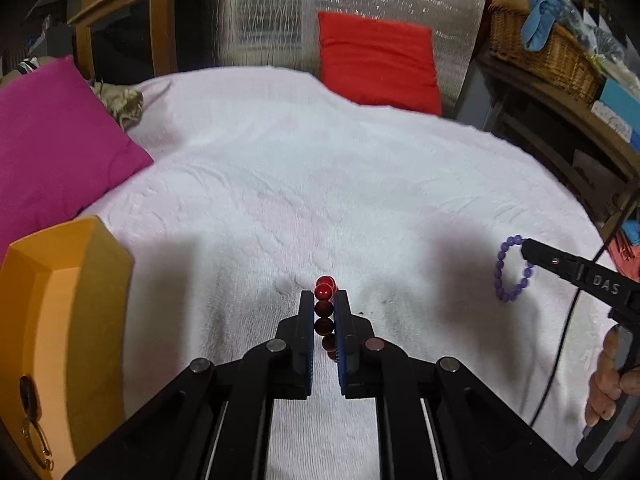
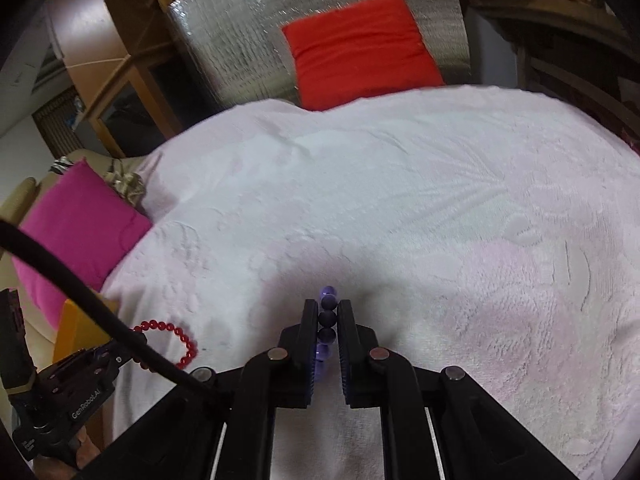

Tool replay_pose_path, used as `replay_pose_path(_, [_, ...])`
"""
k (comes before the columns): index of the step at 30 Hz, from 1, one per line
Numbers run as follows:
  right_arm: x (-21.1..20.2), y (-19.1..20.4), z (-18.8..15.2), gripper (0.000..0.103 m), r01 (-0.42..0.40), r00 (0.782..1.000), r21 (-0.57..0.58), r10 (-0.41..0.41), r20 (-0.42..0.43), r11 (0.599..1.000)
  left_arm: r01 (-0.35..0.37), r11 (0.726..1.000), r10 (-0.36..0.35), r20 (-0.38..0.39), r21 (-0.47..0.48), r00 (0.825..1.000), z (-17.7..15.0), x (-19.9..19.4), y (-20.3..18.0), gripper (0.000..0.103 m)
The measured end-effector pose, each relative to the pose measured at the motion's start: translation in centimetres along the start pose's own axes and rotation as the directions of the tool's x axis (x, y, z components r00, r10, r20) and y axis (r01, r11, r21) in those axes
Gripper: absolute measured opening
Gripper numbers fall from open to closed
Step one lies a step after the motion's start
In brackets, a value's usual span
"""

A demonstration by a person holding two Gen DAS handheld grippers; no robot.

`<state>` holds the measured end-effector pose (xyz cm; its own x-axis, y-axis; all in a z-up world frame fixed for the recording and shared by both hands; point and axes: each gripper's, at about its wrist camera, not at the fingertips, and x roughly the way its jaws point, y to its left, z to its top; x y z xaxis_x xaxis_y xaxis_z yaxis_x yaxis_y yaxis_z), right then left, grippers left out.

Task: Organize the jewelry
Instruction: 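Close the left gripper on the red bead bracelet while the right gripper holds the purple bracelet, then carry both bracelets into the orange box and open both grippers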

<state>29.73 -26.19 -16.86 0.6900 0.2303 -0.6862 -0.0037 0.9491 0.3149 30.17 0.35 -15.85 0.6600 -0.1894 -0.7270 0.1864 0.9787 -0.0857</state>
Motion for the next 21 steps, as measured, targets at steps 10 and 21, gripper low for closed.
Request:
replay_pose_path(10, [-3.8, 3.8, -0.9, 0.011, -0.149, 0.987, -0.030, 0.150, 0.062, 0.988, -0.023, 1.000, 0.025, 0.126, -0.018, 0.992, -0.9, -8.5, 1.9, 0.010])
replay_pose_path(21, [-5.4, 15.2, -3.3, 0.011, -0.346, 0.937, -0.131, 0.349, -0.002, 0.929, -0.183, 0.981, 0.190, 0.151, -0.062, 0.970, -3.1, -17.9, 12.4, 0.010])
